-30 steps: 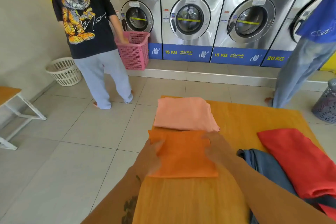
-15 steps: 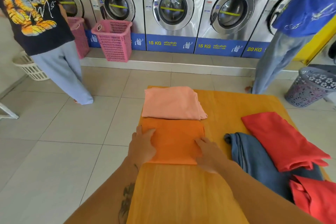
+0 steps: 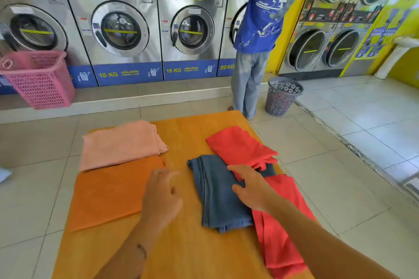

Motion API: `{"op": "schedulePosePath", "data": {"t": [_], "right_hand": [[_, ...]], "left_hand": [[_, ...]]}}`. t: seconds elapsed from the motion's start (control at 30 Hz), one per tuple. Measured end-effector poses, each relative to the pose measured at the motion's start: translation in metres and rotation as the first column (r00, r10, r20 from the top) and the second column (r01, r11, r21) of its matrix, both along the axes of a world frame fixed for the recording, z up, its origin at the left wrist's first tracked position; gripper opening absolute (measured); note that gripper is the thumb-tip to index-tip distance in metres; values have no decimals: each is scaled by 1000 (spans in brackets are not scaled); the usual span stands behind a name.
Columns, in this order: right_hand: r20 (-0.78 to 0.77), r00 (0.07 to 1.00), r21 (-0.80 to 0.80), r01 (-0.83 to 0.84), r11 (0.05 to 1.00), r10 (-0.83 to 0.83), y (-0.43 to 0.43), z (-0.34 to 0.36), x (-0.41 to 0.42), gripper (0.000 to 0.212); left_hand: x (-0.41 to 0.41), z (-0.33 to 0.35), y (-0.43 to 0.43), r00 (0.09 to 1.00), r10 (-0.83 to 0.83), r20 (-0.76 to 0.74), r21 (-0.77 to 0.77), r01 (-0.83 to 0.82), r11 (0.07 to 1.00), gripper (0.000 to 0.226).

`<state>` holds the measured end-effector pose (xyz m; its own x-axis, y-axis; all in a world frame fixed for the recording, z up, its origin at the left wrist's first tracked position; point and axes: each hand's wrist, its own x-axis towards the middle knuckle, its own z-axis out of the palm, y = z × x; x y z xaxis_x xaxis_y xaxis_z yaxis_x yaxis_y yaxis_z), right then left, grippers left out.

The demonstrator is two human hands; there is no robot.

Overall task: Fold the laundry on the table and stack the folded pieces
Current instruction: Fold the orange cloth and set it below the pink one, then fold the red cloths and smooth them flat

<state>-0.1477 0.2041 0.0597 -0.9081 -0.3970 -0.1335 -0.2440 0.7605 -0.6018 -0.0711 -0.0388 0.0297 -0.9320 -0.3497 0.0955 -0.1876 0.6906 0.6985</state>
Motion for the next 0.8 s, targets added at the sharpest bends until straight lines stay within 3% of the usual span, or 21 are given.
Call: {"op": "schedulePosePath", "data": {"t": [0.17,0.33,0.5,0.67,0.8], "right_hand": [[-40,995,44,98,994,-96,87,-10,-7,56],[120,962,175,223,959,-245,161,-32,-14,76],[306,900,-5,326,945,-309,188,-54,-11,78],[390,841,-172,466,868,-375,196,-66,-19,74],[477,795,-207,516,831,-375,195,-69,-27,79]], "left_hand": [[-8,-15,115,985,-157,68,64,153,986,41],[-29,-27,196,948,-245,203,116,225,967,56],[-55,-30,232,948,-214,234,255,153,955,63],[-54,-24,236,969,-155,194,246,105,964,63],[-43,-19,231,979,-154,132,222,122,967,67]]}}
